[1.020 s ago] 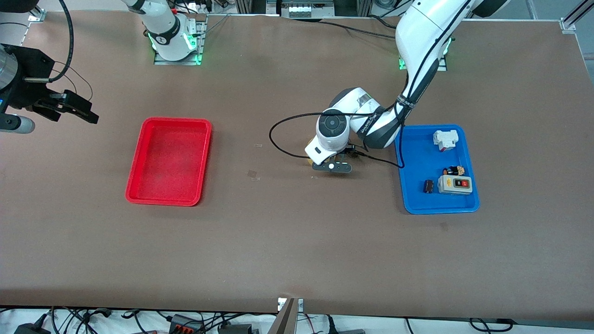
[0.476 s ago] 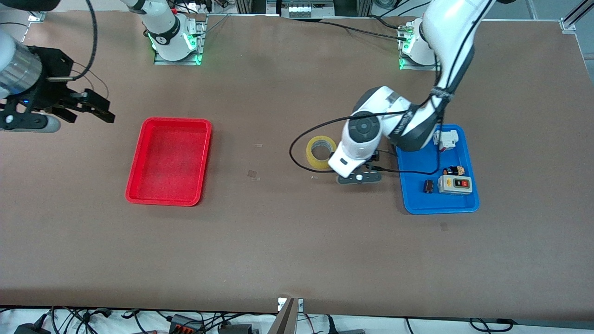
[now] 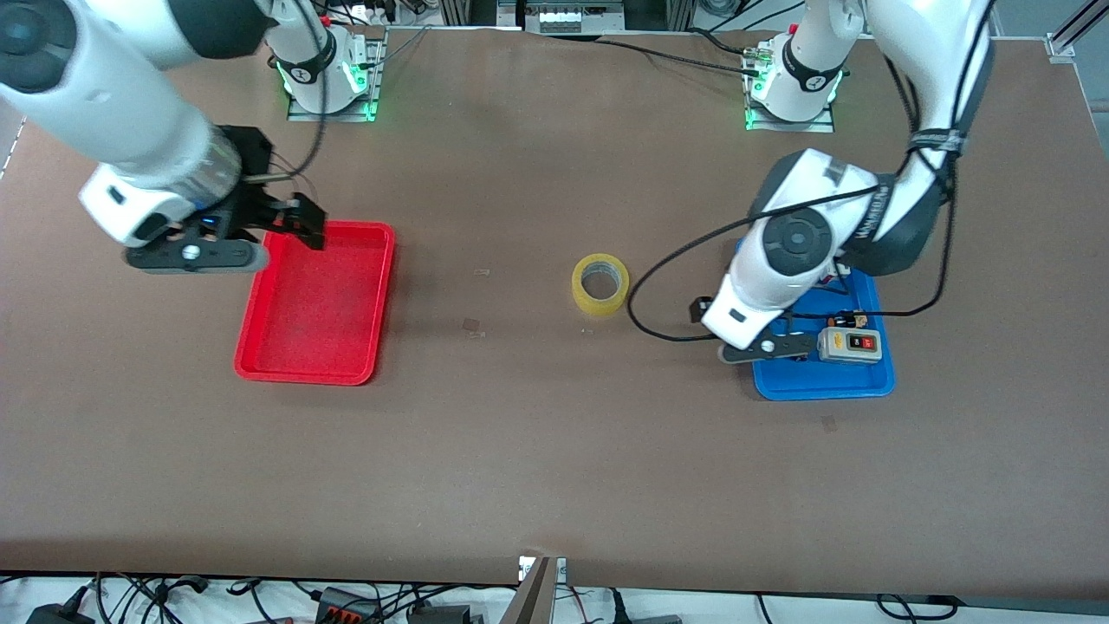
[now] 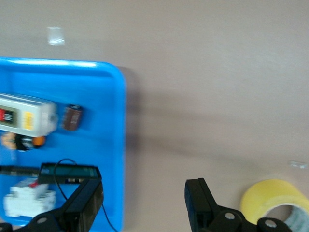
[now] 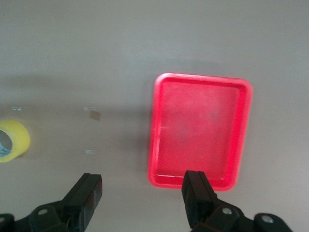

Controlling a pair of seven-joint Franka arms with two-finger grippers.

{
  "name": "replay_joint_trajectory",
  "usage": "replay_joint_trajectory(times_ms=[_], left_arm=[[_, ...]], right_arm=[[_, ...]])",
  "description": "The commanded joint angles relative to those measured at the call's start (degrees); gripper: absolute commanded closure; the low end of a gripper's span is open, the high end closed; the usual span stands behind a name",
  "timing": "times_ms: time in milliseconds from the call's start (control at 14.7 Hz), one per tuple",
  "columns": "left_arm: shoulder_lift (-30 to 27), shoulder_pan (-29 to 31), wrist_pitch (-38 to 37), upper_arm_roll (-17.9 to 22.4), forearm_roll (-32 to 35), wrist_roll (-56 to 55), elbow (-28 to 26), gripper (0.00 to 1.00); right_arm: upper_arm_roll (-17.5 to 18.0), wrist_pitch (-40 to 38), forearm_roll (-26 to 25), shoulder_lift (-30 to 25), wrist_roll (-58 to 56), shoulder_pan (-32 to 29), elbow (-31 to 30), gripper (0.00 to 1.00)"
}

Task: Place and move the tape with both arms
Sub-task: 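Release the tape on the table while the right gripper reaches toward it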

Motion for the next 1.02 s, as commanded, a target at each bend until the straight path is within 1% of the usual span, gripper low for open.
replay_joint_trajectory(times_ms=[0,136,204,408,476,748,952], left_arm=[[-2.41,4.05,-7.48,-0.42,-2.38,7.88,3.82,0.0],[-2.24,7.39,-13.28,-0.34,-4.15,12.72,8.91,0.0],[-2.24,8.79,-14.35,-0.25,-5.37,14.66,10.33,0.0],[-4.69,12.14,-16.55,0.63,-8.97,20.37,11.14,0.0],[-5.66,13.19,-17.69,1.59,-10.38,22.91,11.23,0.0],[-10.31,13.29,-21.04,10.02,-16.71,31.71,11.31,0.0],[-13.74,12.07,-22.1,14.94,-18.82,33.75,11.31,0.0]], right_arm=[[-0.3,2.6,0.18,2.81,8.97,6.38,0.41,0.01],[-0.3,5.67,0.01,5.71,16.27,11.47,0.41,0.01],[-0.3,7.16,0.01,7.11,18.65,13.58,0.41,0.01],[-0.39,12.87,-0.17,11.94,23.14,19.04,0.59,0.01],[-0.39,14.54,-0.25,13.87,25.07,20.53,0.85,0.01],[-0.39,19.38,-0.52,19.24,27.46,24.15,0.94,0.01],[-0.48,25.17,-0.69,23.55,28.6,25.64,0.94,0.01]])
